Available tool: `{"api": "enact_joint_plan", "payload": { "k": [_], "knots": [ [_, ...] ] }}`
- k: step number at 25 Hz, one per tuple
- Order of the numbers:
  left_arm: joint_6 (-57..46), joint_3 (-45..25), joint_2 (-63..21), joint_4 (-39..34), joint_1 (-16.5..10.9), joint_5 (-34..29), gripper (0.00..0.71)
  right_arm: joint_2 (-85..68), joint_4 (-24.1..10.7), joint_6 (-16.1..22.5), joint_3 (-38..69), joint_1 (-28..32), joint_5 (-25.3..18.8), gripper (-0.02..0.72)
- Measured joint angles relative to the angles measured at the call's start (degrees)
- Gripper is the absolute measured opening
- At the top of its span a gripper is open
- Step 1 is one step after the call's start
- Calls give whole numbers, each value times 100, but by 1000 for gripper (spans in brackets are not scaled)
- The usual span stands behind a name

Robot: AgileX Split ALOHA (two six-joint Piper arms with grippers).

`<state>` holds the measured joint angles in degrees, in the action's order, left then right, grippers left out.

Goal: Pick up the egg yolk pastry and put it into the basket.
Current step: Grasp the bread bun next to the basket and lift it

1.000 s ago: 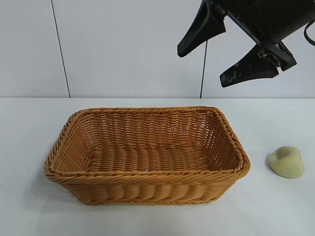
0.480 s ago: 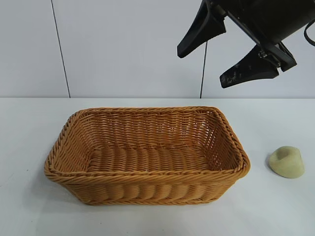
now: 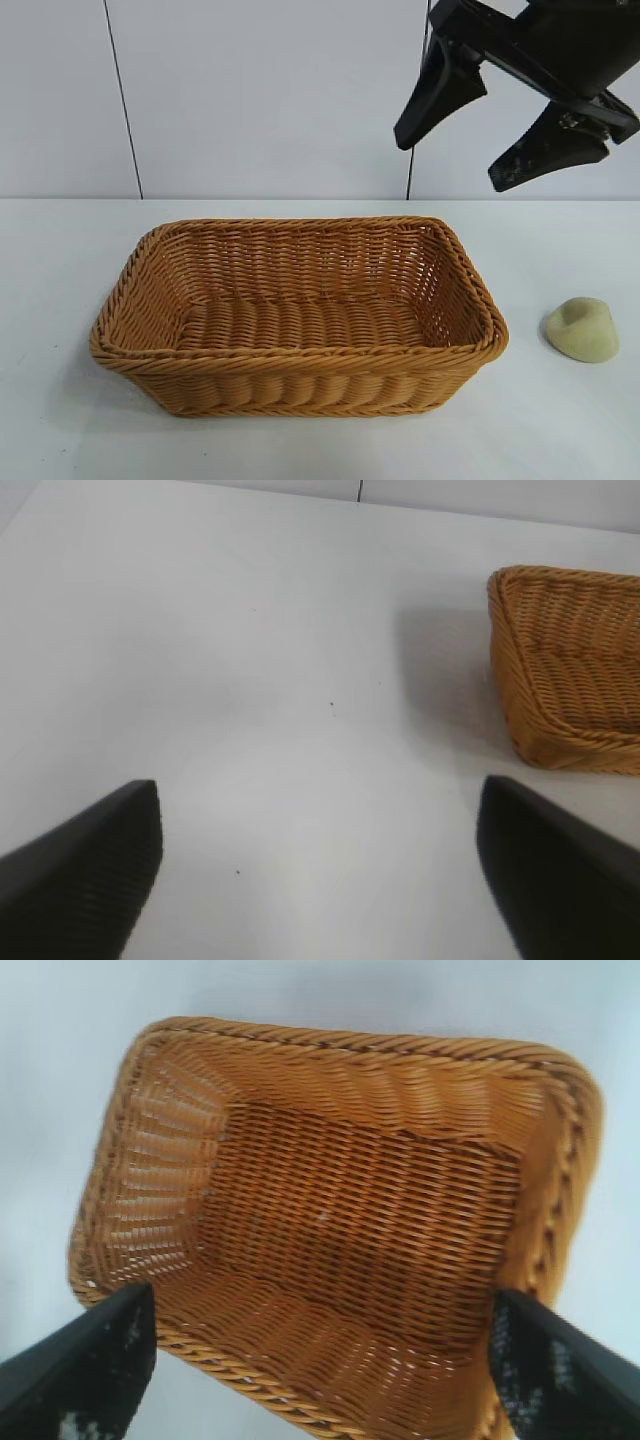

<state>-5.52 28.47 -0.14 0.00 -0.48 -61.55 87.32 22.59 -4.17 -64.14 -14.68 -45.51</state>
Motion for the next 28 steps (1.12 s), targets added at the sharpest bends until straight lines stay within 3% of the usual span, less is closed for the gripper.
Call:
{"api": "enact_joint_plan", "payload": {
  "k": [4,7,13,23,28],
  "knots": [
    [0,0,0,0,0,0,619,0,-1339,726,-383,0,-612,647],
    [0,0,0,0,0,0,619,0,-1712,901,-463,0,-922,647],
    [0,0,0,0,0,0,619,0,-1780,941,-470,99,-1007,647],
    [0,0,0,0,0,0,619,0,-1845,860,-470,1473,-774,647],
    [0,0,0,0,0,0,619,0,-1857,771,-470,1646,-679,647]
  ]
}}
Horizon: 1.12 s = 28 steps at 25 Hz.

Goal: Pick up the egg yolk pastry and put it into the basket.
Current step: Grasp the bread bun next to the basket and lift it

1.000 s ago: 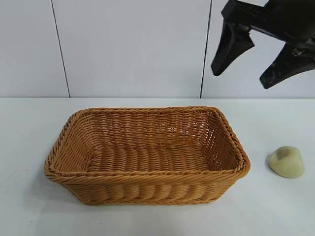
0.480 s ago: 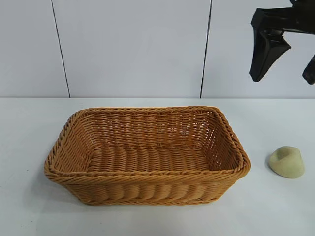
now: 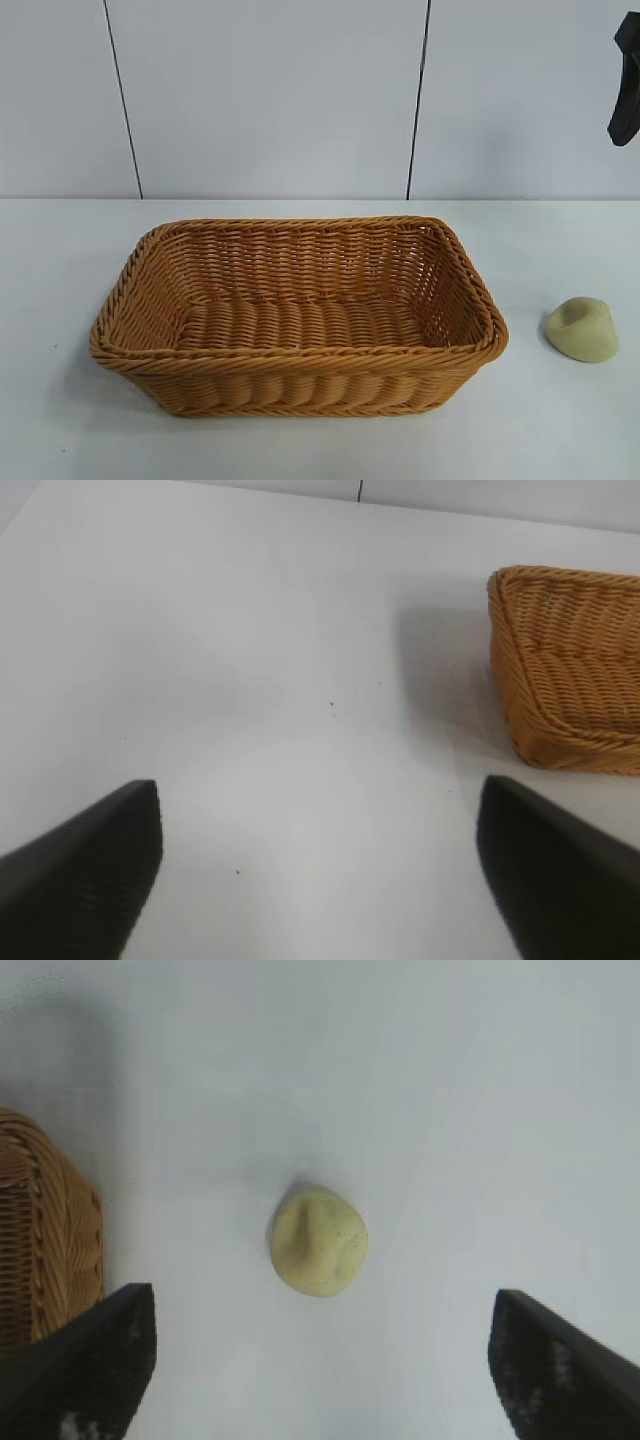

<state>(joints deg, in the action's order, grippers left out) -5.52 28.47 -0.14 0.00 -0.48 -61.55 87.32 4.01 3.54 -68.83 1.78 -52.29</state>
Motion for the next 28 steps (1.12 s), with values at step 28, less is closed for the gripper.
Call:
{"api": "enact_joint_plan", "payload": {
  "k": [28],
  "knots": [
    [0,0,0,0,0,0,619,2933,335,-216,-4,0,788,647]
  ]
}}
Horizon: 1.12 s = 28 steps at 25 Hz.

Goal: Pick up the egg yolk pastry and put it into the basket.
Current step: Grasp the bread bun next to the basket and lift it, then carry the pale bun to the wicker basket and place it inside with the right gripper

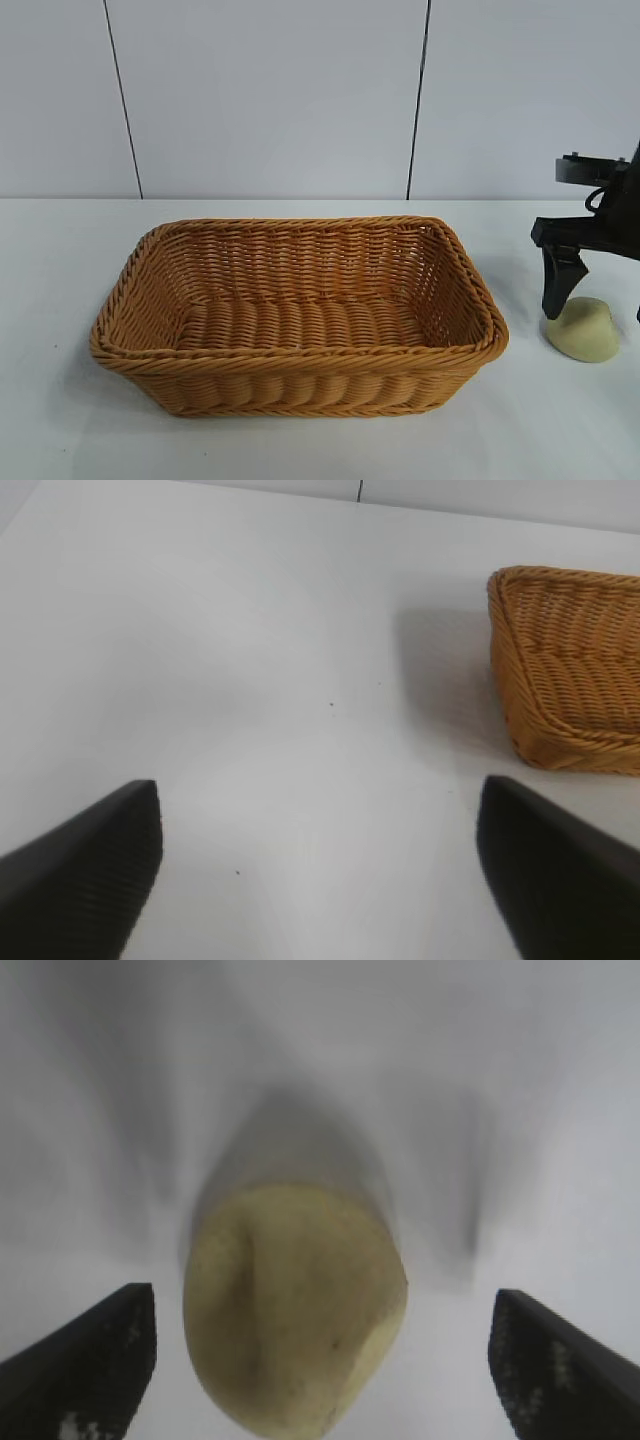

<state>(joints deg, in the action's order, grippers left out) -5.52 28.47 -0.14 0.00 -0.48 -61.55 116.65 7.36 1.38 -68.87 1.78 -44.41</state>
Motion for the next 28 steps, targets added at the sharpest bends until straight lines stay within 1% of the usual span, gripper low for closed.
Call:
{"api": "enact_joint_plan", "payload": {
  "k": [3,5,7,12,13,14,16,20,28],
  "knots": [
    [0,0,0,0,0,0,619,89,0,0,0,0,32,644],
    [0,0,0,0,0,0,619,96,0,0,0,0,32,607],
    [0,0,0,0,0,0,619,96,0,0,0,0,32,528],
    [0,0,0,0,0,0,619,96,5,-7,0,0,-31,244],
    [0,0,0,0,0,0,619,96,5,-21,-3,0,-42,205],
    [0,0,0,0,0,0,619,96,5,-21,-7,0,-55,183],
    [0,0,0,0,0,0,619,75,5,-40,-14,0,-101,158],
    [0,0,0,0,0,0,619,-184,0,-40,-14,0,-193,143],
    [0,0,0,0,0,0,619,-1430,0,-40,-19,0,-505,142]
  ]
}}
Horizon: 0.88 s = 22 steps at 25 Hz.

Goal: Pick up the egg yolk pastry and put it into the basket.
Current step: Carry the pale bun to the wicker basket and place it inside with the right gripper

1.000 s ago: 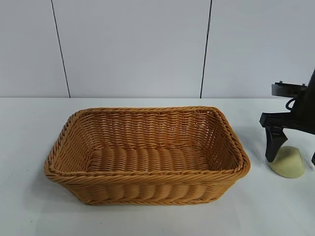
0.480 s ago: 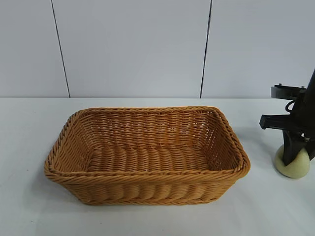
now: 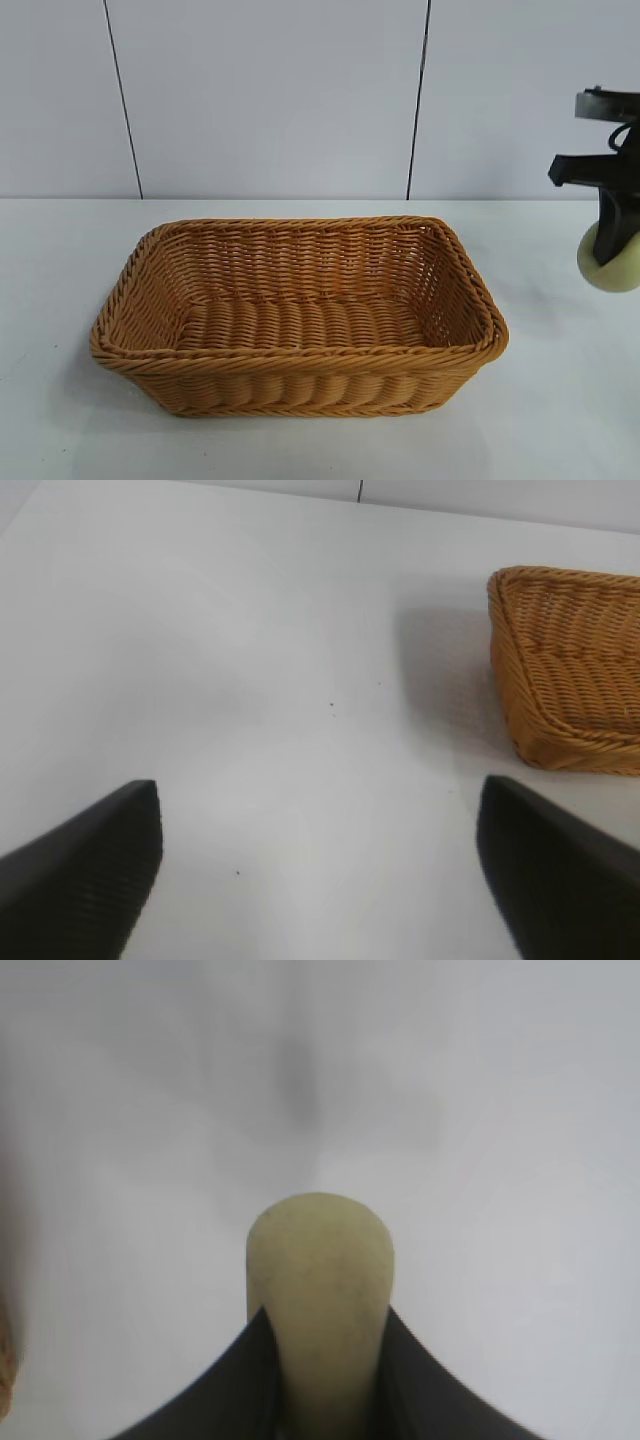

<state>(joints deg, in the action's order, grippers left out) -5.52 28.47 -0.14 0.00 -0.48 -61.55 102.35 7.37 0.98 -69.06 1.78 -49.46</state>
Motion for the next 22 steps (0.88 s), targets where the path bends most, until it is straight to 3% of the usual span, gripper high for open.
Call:
{"api": "enact_joint_plan", "payload": {
  "k": [6,10,16,22],
  "knots": [
    [0,0,0,0,0,5,619,-205,0,-50,-665,0,-744,142],
    [0,0,0,0,0,5,619,-205,52,-98,-1118,0,-982,142],
    [0,0,0,0,0,5,619,-205,278,-98,-1419,-209,-1026,142],
    [0,0,0,36,0,22,619,-125,325,-59,-1443,-1187,-935,142]
  ]
}}
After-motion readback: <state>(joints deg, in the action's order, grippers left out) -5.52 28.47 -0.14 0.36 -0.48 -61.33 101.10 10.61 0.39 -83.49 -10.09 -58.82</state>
